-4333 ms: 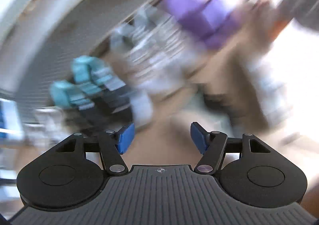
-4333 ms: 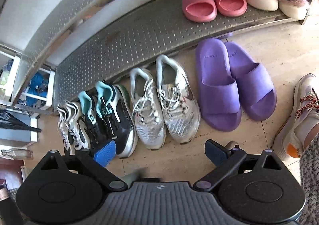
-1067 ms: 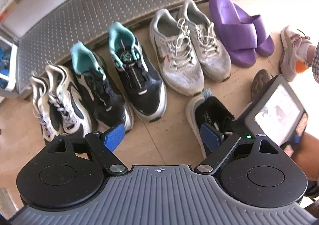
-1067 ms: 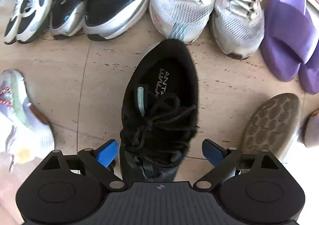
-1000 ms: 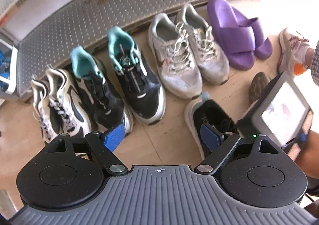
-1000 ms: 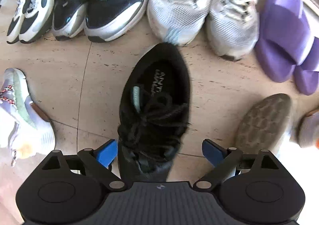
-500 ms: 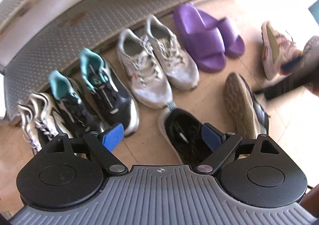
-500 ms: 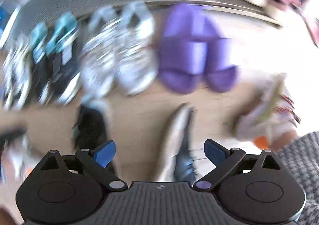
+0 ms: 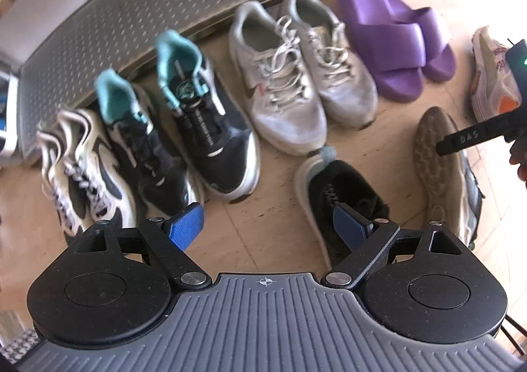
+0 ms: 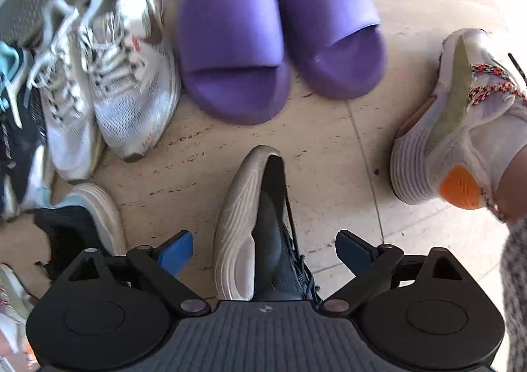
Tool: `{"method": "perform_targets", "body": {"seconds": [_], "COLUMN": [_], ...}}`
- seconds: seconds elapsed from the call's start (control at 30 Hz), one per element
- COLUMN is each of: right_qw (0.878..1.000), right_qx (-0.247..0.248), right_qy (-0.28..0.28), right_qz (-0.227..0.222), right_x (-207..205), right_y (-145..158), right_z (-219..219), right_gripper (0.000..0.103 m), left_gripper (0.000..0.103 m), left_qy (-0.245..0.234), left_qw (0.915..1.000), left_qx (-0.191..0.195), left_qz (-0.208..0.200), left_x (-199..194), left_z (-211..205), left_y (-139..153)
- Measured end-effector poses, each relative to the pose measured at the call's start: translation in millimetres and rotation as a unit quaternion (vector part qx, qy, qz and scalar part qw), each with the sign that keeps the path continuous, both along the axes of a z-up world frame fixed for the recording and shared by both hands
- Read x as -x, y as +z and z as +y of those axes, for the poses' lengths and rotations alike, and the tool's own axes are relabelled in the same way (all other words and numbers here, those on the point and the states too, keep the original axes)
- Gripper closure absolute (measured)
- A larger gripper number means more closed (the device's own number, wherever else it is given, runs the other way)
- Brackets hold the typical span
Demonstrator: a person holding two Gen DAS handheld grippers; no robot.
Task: Organize scattered shoes
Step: 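Grasp the second black sneaker by its heel with the right gripper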
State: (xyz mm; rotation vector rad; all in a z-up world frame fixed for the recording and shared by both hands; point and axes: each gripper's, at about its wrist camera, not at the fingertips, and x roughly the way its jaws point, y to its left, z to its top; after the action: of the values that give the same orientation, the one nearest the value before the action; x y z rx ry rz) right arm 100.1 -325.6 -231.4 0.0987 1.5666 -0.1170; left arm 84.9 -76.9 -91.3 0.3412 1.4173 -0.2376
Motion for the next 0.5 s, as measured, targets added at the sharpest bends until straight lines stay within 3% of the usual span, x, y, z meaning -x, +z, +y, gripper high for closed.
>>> {"method": "perform_targets", "body": {"seconds": [0.17,0.23,0.33,0.5], "right_qw": [0.998,0.995,0.996,0.99], "right_qx": [0.048,0.059,0.034,0.017], "right_qy": [0.045,0.074,0.085,0.133], "right_qz": [0.017,0.014,0.013,-0.038], "right_x": [-6.8,-5.8,-4.9,11.8], "right_y": [-27.4,-29.2,-15.8,44.7], "right_z": [19.0,25.0,29.8,46.1], "right_gripper": [0.011,0.051,0.055,0.059], "left_gripper": [0.013,0.013,0.013,0.013], "left_qy": [0.0,-0.007,-0.024,-0.042], "left_qw": [0.9998,0.9997,0.9995,0.9986], "left_qx": [0.012,0.014,0.015,0.029], "left_qz": [0.015,0.016,0.015,-0.008], "left_x": [2.8,4.2,7.6,13.3], "left_z": [0.8,-2.3,-6.2,-14.1], "left_y": [-2.1,-0.4,2.3,19.1]}}
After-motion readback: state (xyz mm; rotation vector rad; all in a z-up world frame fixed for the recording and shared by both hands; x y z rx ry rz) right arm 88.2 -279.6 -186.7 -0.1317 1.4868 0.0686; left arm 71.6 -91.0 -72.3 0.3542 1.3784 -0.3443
